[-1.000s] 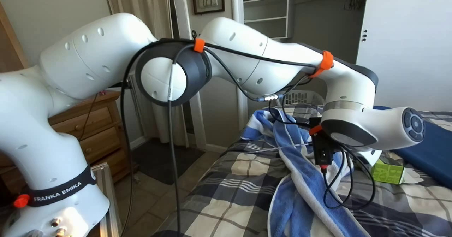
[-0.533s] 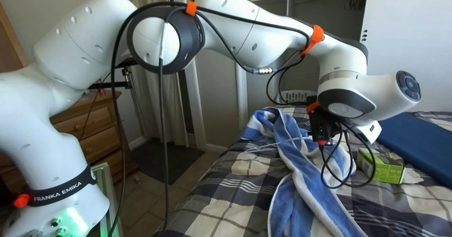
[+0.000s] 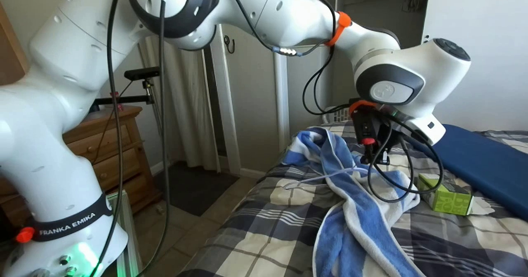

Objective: Lift the hanger, then put it on the bed

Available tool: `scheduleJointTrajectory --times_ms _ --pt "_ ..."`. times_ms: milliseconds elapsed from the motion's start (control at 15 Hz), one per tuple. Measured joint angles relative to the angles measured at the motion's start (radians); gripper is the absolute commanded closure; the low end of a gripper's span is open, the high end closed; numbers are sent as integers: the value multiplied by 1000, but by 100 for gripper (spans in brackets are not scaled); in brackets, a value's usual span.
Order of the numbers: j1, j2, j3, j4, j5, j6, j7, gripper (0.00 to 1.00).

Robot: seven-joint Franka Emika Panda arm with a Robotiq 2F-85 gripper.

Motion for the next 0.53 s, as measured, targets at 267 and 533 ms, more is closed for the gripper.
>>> scheduleJointTrajectory --times_ms 267,533 --pt "89 -70 -87 -96 -93 51 71 99" --pt "113 -132 -95 -170 -268 122 216 99"
